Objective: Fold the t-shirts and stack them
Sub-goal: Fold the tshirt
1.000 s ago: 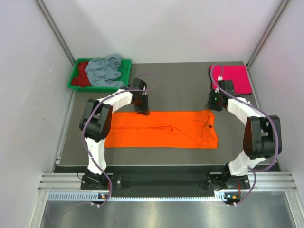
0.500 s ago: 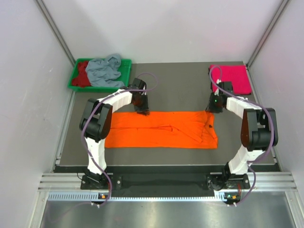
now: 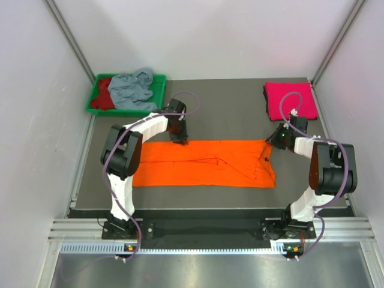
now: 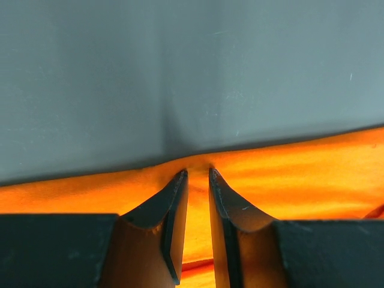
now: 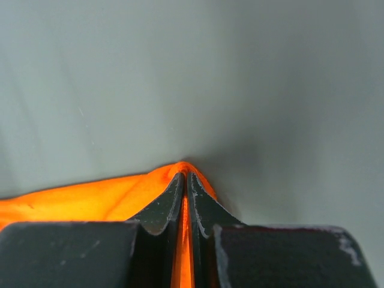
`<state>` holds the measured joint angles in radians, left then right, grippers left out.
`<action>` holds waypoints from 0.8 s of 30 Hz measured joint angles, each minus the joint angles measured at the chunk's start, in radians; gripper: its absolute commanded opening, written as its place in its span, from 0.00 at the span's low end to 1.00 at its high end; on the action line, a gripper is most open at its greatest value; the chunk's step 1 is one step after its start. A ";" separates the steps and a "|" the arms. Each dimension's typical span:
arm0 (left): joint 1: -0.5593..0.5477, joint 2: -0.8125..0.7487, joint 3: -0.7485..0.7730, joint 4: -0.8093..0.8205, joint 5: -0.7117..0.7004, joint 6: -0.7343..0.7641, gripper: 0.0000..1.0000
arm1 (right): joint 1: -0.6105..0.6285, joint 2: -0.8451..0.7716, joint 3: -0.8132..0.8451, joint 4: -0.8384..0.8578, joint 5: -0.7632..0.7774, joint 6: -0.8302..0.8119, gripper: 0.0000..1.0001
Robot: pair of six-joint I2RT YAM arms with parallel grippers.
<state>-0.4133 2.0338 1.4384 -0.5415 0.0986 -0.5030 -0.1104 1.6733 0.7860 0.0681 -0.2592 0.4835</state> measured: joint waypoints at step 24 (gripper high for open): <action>0.080 -0.032 0.100 -0.142 -0.144 0.047 0.29 | -0.029 -0.037 0.127 -0.204 -0.012 -0.002 0.37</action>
<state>-0.3328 2.0022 1.5387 -0.6838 -0.0452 -0.4564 -0.1398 1.6360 0.9127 -0.1360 -0.2710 0.4812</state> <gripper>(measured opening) 0.297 0.353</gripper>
